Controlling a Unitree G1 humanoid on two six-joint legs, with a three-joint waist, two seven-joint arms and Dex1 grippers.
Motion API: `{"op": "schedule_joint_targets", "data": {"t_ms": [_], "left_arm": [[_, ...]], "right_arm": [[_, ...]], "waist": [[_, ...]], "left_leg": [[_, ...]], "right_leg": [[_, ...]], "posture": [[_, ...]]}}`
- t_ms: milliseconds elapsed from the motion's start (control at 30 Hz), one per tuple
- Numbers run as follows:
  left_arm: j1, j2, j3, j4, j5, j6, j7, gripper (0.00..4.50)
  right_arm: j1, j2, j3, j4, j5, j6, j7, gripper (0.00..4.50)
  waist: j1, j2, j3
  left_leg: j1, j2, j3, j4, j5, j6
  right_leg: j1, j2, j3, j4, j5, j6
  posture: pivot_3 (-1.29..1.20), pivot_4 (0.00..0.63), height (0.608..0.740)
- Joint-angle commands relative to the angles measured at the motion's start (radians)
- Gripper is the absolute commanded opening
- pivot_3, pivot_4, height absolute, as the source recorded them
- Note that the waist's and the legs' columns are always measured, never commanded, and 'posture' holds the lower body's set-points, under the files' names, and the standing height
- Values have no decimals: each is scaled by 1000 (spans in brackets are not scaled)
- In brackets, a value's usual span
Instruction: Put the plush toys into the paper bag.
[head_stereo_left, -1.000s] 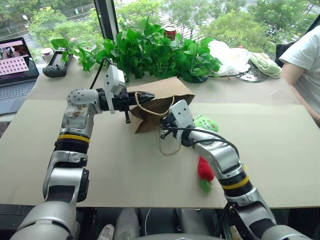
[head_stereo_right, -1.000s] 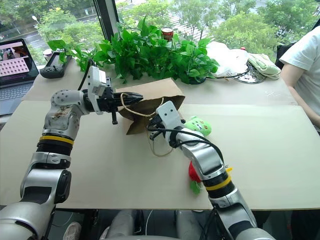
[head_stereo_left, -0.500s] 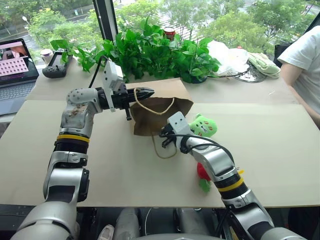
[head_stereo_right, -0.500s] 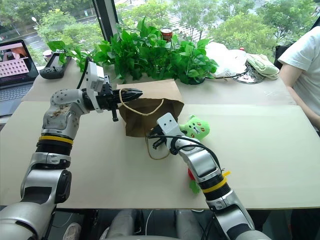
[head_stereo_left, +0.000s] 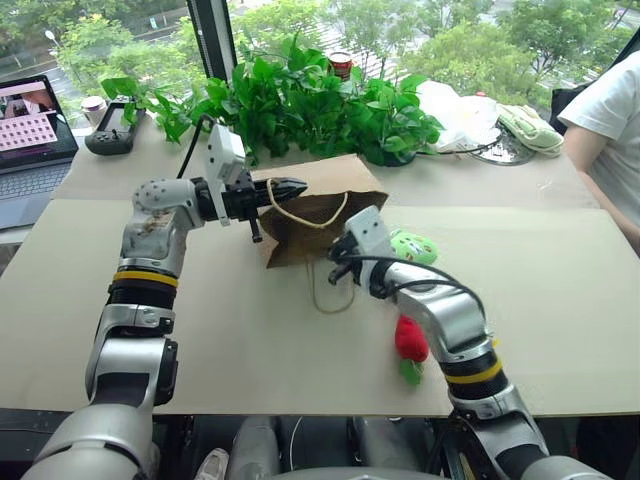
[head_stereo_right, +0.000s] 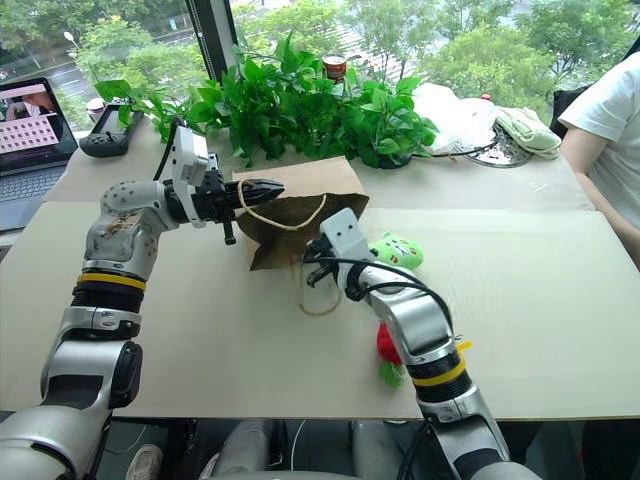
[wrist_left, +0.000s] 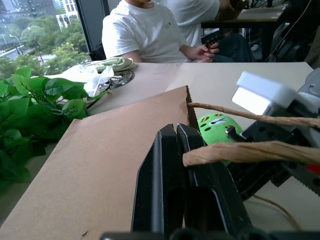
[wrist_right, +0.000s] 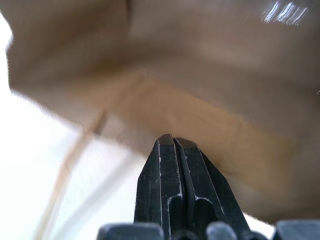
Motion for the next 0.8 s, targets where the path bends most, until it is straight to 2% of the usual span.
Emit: {"op": "schedule_joint_targets", "data": {"t_ms": [33,100,200,300,367,567,800], "left_arm": [[-8,8,19,-31,-14,-3,13,0],[-3,9,19,-33,-15,-2,13,0],[1,7,18,-38,-15,-1,18,0],[2,6,19,-38,-16,-1,21,0],[2,6,19,-38,-17,0,21,0],[0,6,17,-37,-17,-1,18,0],[-3,4,17,-39,-17,0,21,0]], "right_arm": [[31,-61,-84,-185,82,104,41,36],[40,-92,-126,-219,102,143,43,36],[51,-137,-204,-229,110,181,28,757],[59,-174,-280,-215,116,214,17,1692],[74,-203,-296,-196,108,220,15,2475],[106,-235,-221,-131,67,217,-17,4487],[104,-214,-141,-69,39,210,-45,4487]], "waist": [[1,0,0],[3,0,0],[3,0,0],[2,0,0],[2,0,0],[-3,0,0],[-1,0,0]], "left_leg": [[0,0,0,0,0,0],[0,0,0,0,0,0],[0,0,0,0,0,0],[0,0,0,0,0,0],[0,0,0,0,0,0],[0,0,0,-1,0,0],[0,0,0,-1,0,0]], "right_leg": [[0,0,0,0,0,0],[0,0,0,-1,0,0],[0,0,0,-1,0,0],[0,0,0,-1,0,0],[0,0,0,-1,0,0],[0,0,0,-1,0,0],[0,0,1,-2,0,0]], "posture": [[0,150,708],[0,150,708],[0,150,708],[0,150,708],[0,150,708],[0,150,708],[0,150,708]]}}
